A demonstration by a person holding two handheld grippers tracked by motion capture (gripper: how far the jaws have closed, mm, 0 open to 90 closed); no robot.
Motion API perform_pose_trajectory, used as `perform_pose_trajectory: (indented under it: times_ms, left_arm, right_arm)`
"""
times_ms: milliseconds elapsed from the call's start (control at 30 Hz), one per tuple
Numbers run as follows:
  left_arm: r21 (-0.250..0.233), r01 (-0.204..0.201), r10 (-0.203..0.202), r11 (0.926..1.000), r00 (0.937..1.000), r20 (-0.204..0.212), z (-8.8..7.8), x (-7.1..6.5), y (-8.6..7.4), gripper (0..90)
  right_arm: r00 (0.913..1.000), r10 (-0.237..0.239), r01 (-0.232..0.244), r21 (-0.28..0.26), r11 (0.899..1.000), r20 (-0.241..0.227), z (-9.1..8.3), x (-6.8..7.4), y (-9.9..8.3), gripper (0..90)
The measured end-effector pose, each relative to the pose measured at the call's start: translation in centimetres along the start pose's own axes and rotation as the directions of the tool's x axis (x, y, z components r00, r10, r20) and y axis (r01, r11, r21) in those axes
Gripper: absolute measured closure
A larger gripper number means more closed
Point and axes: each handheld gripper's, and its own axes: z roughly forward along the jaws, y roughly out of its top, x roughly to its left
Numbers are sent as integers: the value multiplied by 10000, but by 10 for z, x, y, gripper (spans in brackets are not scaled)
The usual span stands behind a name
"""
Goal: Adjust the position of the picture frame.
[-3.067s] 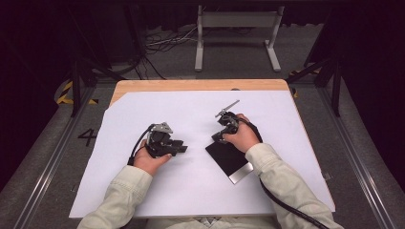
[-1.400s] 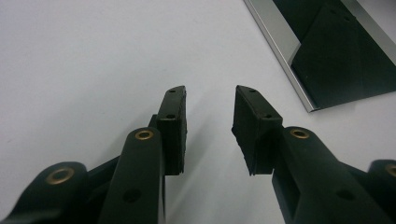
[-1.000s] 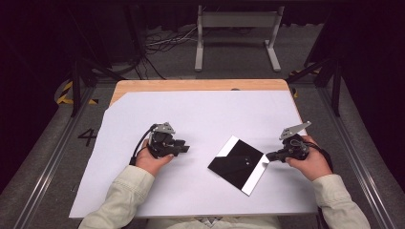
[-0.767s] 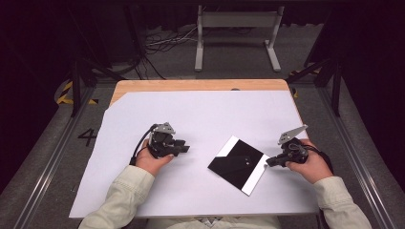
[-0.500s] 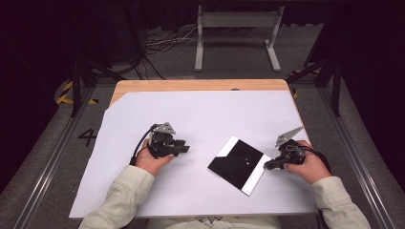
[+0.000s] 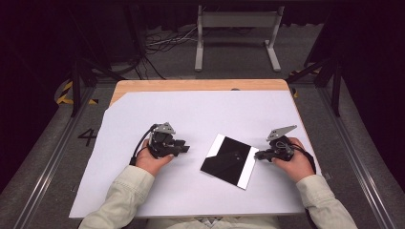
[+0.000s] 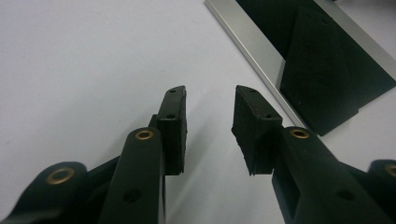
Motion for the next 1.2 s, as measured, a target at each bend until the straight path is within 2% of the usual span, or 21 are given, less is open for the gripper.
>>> perform_pose_trajectory:
  times_ms: [167,267,433,500,567,600,733,967,1167,1200]
  left_arm:
    - [-4,54,-54,10000,10000,-8,1,-1,0,654]
    - [14,104,-104,9999,9999,8,1,0,-1,654]
    - [43,-31,31,10000,10000,-4,0,1,-1,654]
    - [-25,117,-118,9999,9999,-19,0,1,-1,654]
    - [-47,21,-22,10000,10000,-43,-1,2,-1,654]
    - [-80,124,-125,9999,9999,-49,-1,2,-1,654]
    - [-54,116,-117,9999,9999,-73,-2,2,-2,654]
    - [-120,133,-134,9998,9998,-110,-4,2,-1,654]
    - [-196,117,-120,9997,9998,-137,-6,4,-1,653]
    - [-211,139,-142,9997,9998,-136,-6,4,-1,653]
  right_arm:
    - [9993,187,-177,-315,9993,333,13,-1,11,900]
    - [9988,313,-297,-450,9985,372,20,-1,17,900]
    - [9984,139,-109,-553,9984,547,33,3,33,900]
    - [9984,110,-78,-574,9983,549,38,4,38,900]
    - [9984,61,-25,-647,9979,558,44,6,44,900]
    - [9984,51,-14,-672,9977,557,45,7,45,900]
    - [9987,124,-72,-1029,9947,495,53,9,50,900]
    - [9987,8,58,-1293,9916,508,46,13,49,900]
    - [9986,-445,409,-1118,9929,-296,29,24,46,900]
    - [9966,-706,661,-983,9930,-435,25,29,45,900]
